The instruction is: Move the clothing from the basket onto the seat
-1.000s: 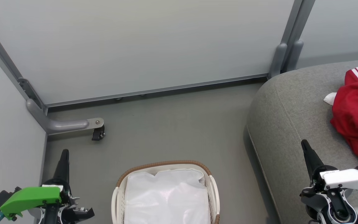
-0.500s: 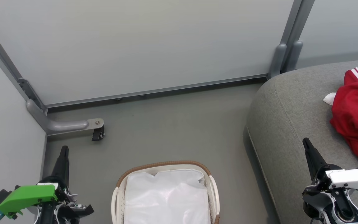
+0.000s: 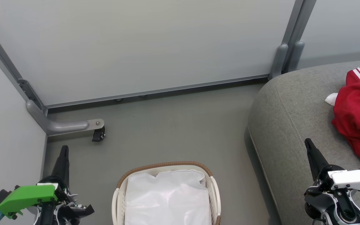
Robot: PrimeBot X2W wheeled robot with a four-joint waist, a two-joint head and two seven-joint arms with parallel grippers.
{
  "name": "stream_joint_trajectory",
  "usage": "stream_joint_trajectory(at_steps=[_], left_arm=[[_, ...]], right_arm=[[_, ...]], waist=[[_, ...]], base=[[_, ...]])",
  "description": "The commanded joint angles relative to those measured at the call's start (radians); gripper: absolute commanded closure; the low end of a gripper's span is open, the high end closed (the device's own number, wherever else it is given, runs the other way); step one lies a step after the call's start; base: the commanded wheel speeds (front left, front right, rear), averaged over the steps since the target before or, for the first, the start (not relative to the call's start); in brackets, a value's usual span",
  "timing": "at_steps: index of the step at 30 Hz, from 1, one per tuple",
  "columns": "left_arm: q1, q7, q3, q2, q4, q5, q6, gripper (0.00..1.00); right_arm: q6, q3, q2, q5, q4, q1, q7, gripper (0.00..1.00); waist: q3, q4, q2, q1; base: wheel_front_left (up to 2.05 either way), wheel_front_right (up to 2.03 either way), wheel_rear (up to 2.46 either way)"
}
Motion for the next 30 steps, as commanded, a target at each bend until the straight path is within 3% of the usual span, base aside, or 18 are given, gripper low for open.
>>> stream_joint_trajectory(at_steps=[1, 30], left_arm=[[-0.01, 0.003, 0.002, 0.007, -0.002, -0.003, -0.006, 1.0], [-0.01, 0.003, 0.002, 0.007, -0.002, -0.003, -0.006, 1.0]], right_arm=[[0.0, -0.002, -0.006, 0.003, -0.003, 0.01, 0.003, 1.0], [0.0, -0.002, -0.006, 0.003, -0.003, 0.01, 0.003, 1.0]], waist=[[0.0, 0.0, -0.0001, 0.0], [0.0, 0.0, -0.0001, 0.0]], base=[[0.0, 0.0, 0.0], [0.0, 0.0, 0.0]])
